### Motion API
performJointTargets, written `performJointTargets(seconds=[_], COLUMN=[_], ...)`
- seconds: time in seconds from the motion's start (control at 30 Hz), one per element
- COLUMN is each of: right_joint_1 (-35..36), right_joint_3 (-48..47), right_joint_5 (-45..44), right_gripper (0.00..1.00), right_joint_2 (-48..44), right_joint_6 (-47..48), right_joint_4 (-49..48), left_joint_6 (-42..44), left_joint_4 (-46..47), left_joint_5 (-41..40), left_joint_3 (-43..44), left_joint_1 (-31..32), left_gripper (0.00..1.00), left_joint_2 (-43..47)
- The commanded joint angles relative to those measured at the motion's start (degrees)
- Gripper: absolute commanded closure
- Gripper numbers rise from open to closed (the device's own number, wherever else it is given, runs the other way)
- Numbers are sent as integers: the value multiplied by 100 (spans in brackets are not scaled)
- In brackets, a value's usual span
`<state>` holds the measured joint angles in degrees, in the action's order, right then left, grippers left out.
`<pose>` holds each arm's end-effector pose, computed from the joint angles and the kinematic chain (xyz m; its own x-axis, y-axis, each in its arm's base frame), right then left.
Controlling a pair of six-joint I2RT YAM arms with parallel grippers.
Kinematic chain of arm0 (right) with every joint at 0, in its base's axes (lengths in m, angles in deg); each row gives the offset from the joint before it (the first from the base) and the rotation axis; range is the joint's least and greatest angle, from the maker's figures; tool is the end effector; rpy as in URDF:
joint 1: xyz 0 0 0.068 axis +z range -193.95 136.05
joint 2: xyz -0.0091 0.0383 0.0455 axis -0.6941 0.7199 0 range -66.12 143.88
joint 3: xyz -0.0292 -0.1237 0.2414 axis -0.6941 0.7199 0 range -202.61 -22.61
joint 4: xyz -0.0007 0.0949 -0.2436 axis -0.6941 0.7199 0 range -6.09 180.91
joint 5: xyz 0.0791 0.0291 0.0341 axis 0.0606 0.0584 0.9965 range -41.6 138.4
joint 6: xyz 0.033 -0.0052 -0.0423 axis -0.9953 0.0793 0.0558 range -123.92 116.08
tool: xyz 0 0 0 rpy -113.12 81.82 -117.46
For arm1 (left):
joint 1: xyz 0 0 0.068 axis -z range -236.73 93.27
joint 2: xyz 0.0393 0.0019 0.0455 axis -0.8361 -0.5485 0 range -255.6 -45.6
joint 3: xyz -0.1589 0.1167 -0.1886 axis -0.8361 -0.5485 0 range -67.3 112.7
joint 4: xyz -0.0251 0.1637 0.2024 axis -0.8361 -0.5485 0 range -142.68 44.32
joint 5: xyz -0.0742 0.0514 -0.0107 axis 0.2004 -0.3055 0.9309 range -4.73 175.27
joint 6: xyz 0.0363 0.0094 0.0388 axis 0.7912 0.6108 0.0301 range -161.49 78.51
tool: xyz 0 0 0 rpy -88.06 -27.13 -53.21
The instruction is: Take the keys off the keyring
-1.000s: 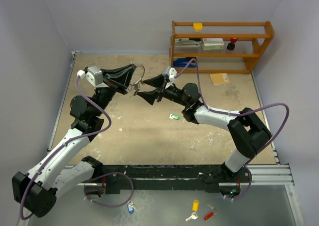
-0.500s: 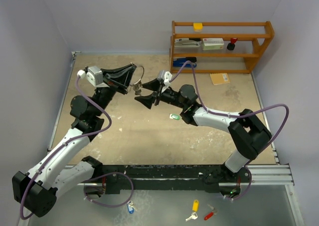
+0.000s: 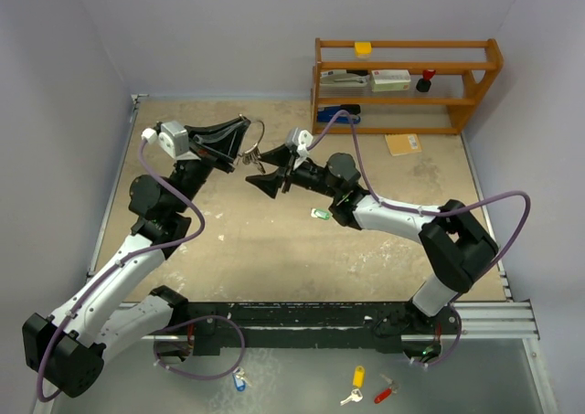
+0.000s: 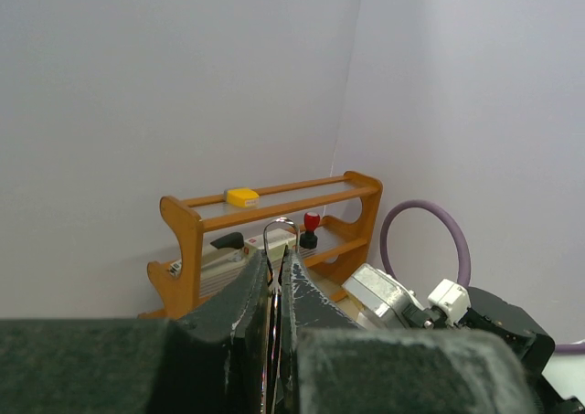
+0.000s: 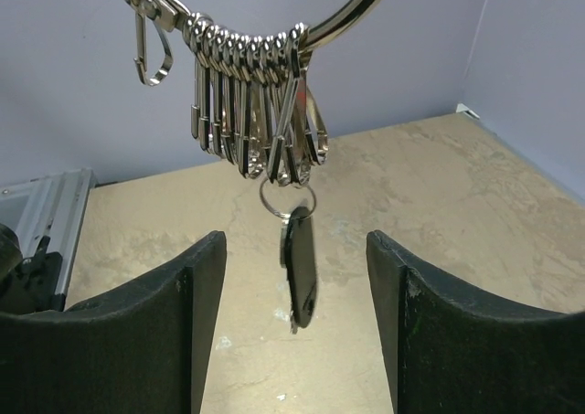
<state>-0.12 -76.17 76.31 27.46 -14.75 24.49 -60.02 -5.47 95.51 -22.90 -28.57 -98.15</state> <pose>0.2497 0.2628 0.3004 0.0604 0.2883 -0.9556 -0.9589 0.2826 0.0247 0.1760 -0.1014 0.4056 0.2539 -0.4906 -0.8336 0.7150 0.6755 -0.1798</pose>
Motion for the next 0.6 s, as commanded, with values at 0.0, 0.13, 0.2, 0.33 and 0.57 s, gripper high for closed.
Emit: performJointTargets(seconds=[0.0,0.13,0.2,0.33,0.57], right_joint_1=[55,59,64,80,136], right_joint_3=[-319,-358,-381,-376,-427], right_joint_5=[-146,-237,-264,-350,-664], right_gripper=[36,44,56,85,100], right_joint_2=[-232,-255,-266,-283,-496], right_joint_6=[145,222,258,288,632], right_joint_4=[-124,-50,10,72,799], left_joint_6=[-107,-103,-99,-97,51], left_joint_4=[417,423,419,417,86], left_joint_5=[48,47,39,31,-354], left_joint_3=[205,207,208,200,267], left_joint_1=[23,23,23,23,27], left_gripper=[100,100,100,100,100], left_joint_2=[69,76,79,79,90])
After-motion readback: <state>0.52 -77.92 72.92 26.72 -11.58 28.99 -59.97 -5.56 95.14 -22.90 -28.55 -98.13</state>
